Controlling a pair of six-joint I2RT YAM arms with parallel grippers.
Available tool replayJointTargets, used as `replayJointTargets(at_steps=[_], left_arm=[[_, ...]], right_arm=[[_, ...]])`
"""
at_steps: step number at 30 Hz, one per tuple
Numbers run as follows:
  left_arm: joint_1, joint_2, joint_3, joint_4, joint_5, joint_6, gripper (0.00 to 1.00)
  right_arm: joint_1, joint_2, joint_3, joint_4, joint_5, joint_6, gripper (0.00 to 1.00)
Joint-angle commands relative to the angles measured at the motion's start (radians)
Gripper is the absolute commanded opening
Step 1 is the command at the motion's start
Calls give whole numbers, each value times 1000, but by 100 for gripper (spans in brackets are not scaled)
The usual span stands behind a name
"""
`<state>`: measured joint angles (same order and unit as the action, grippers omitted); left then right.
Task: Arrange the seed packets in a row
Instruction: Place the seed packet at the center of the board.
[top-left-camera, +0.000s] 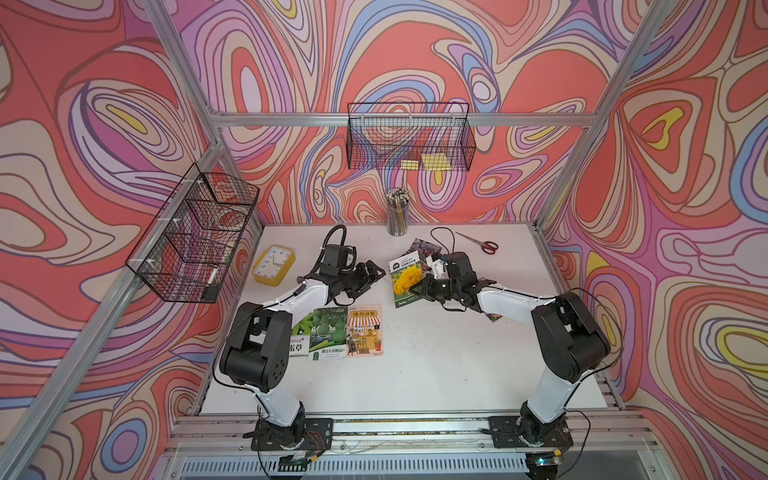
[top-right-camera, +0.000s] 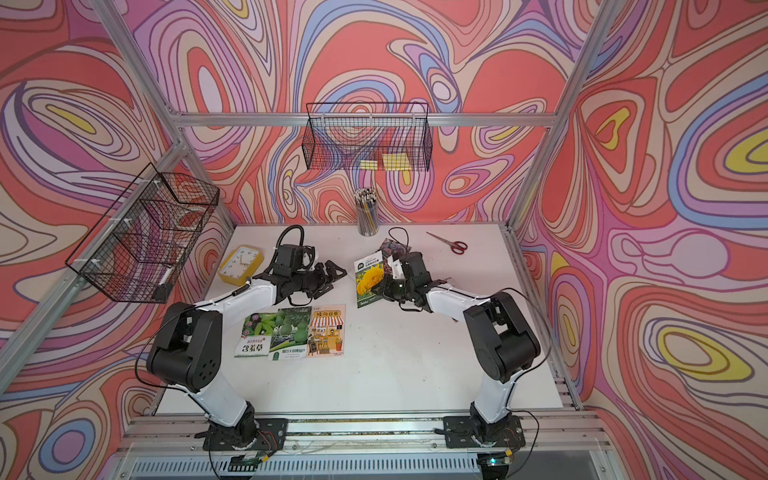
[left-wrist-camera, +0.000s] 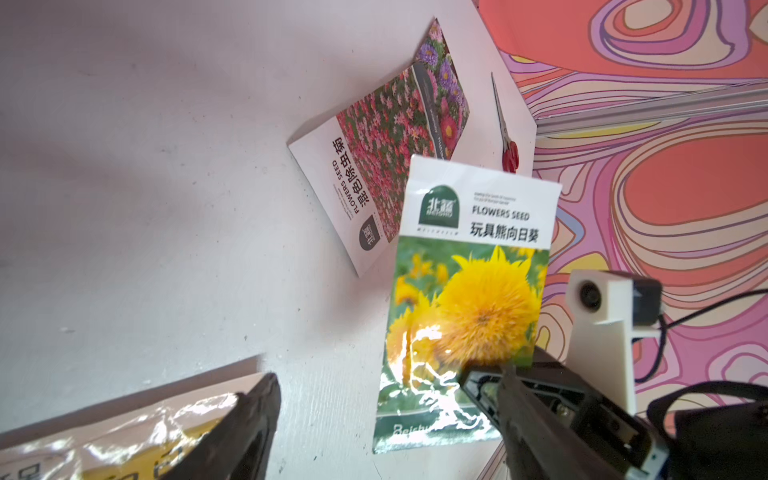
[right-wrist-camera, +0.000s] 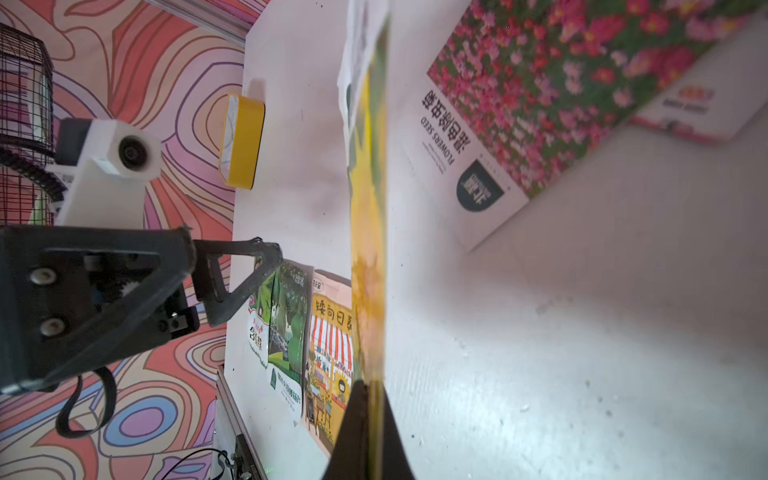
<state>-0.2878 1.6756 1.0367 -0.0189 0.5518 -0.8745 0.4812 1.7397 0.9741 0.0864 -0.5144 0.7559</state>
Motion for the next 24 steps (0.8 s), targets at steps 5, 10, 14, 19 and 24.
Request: replayJointTargets(at_steps=[5,10,14,19,24], left_arm=[[-42,-106,-67,-48,-57,0,82],[-62,-158,-95,-57,-87,-6,83],[-73,-186,-116,-55,-98,-11,83],[-74,-210,-128,-68,-108,-8,83],[-74,-220,-132,-76,-112,-1,83]], right_arm=[[160,-136,-222,198,202,177,0],[245,-119,-276,266,254,228,0],[282,-87,-272,275,289,244,0],[299,-69,-291,289,323,264,0],[299,-80,-314,292,332,267,0]])
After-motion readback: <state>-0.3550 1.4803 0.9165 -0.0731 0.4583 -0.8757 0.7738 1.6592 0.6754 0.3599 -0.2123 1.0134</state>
